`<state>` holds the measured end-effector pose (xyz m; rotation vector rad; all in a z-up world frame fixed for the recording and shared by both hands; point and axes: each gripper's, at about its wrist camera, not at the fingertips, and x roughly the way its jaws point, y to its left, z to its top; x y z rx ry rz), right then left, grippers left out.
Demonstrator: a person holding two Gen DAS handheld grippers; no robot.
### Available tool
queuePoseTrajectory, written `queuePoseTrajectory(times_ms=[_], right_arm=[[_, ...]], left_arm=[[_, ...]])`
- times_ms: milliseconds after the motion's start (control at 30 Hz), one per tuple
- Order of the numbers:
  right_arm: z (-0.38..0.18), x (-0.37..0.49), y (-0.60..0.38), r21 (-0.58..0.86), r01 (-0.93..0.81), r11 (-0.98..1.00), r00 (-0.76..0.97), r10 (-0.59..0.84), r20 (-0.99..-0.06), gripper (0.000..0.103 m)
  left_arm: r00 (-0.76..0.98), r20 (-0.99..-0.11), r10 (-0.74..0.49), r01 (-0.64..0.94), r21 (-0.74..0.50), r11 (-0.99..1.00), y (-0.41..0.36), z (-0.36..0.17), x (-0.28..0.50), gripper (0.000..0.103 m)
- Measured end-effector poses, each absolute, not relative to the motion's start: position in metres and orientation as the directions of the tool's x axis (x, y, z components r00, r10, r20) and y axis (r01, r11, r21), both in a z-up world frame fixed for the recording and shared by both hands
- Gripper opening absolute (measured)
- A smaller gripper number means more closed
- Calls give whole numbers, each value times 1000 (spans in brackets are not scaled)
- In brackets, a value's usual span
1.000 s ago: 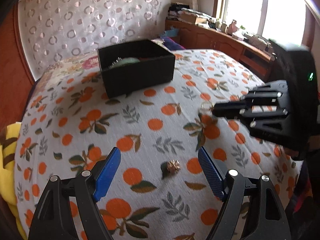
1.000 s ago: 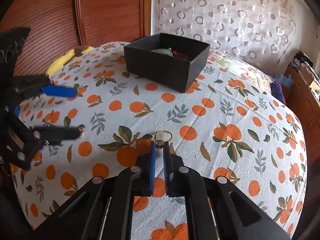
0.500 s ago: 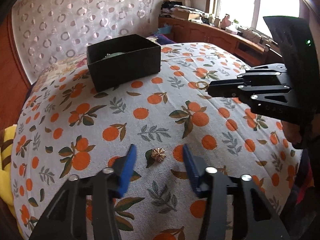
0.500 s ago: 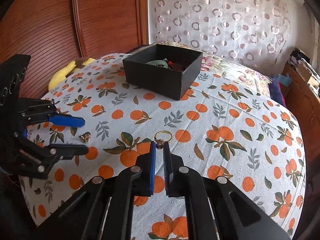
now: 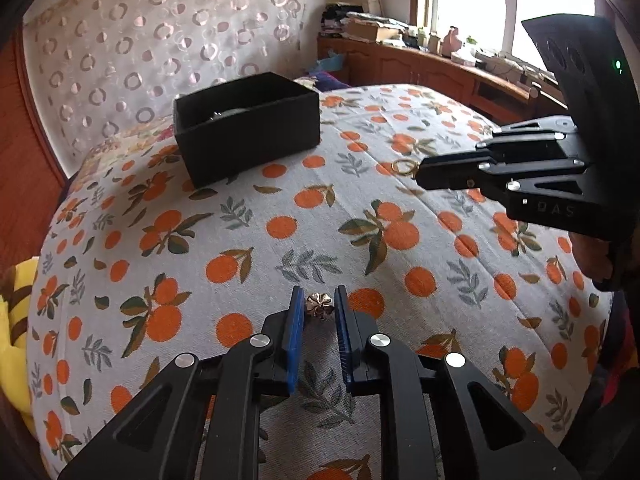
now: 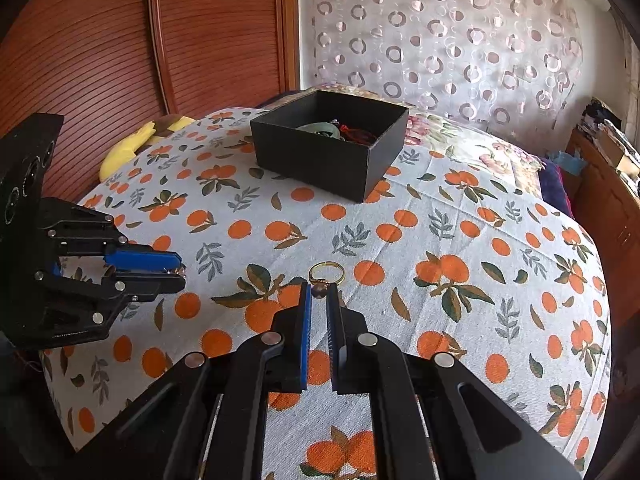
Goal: Organize jewelry
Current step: 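Carry the gold ring and flower earring over the black box with both tools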
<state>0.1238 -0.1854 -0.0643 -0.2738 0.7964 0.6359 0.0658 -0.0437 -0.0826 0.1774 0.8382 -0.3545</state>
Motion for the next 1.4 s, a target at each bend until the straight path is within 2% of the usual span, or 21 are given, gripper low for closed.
queuePoseTrajectory(times_ms=[633, 1000, 1400], right_arm=[[-18, 171, -159, -49, -619, 784, 595, 428, -680, 8], [-2, 206, -147, -30, -592, 805, 607, 421, -675, 8], [-12, 243, -128, -7, -588, 809, 589, 422, -690, 9]], left_arm=[[723, -656, -218, 289, 1, 957, -17, -33, 109, 14], [753, -630, -188, 235, -9, 972, -1, -15, 143, 14], [757, -635, -152, 195, -1, 981, 8, -7, 183, 14]])
